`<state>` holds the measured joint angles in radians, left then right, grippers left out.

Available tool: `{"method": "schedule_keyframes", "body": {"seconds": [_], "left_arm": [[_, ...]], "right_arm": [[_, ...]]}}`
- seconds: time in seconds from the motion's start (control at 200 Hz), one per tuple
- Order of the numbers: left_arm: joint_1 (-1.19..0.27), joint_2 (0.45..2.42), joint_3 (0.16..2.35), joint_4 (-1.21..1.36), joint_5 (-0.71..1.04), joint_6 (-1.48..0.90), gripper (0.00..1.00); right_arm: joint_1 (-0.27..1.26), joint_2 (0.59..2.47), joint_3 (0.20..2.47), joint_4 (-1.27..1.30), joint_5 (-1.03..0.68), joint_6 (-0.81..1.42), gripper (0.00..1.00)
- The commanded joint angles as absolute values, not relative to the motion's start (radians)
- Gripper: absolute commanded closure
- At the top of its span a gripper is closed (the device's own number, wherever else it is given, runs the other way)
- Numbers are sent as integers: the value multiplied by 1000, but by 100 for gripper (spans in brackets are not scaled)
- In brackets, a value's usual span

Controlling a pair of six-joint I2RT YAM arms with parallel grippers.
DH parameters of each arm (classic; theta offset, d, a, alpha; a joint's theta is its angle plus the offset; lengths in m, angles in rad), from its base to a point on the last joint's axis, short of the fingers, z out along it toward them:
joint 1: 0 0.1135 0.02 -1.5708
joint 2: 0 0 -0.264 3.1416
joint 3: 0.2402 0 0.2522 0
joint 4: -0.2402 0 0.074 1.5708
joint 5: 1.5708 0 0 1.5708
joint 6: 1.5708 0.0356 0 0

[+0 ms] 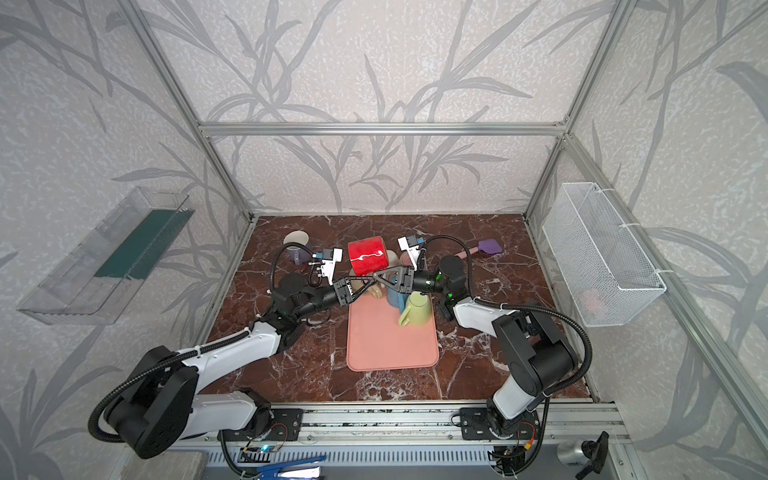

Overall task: Turn the mug right side up
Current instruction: 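Move the left gripper to the red mug held by the right gripper, then grasp the red mug with the left gripper while the right gripper releases it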

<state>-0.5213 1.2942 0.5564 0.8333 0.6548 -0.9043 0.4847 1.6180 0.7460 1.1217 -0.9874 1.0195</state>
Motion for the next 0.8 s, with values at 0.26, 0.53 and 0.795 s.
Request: {"method": "schedule_keyframes", "body": {"seconds": [0.26,0.53,0.795], "left_arm": [[-525,1266,573,934,627,-882,100],[-525,1255,534,951,611,-878,100],[-526,1234,490,955,567,-871,100]], "right_arm": [[517,1612,740,1119,-1051,974,100],[488,1618,729,1144,-1037,1002,68],[470,1640,722,1204,-1034,1047,56]]}}
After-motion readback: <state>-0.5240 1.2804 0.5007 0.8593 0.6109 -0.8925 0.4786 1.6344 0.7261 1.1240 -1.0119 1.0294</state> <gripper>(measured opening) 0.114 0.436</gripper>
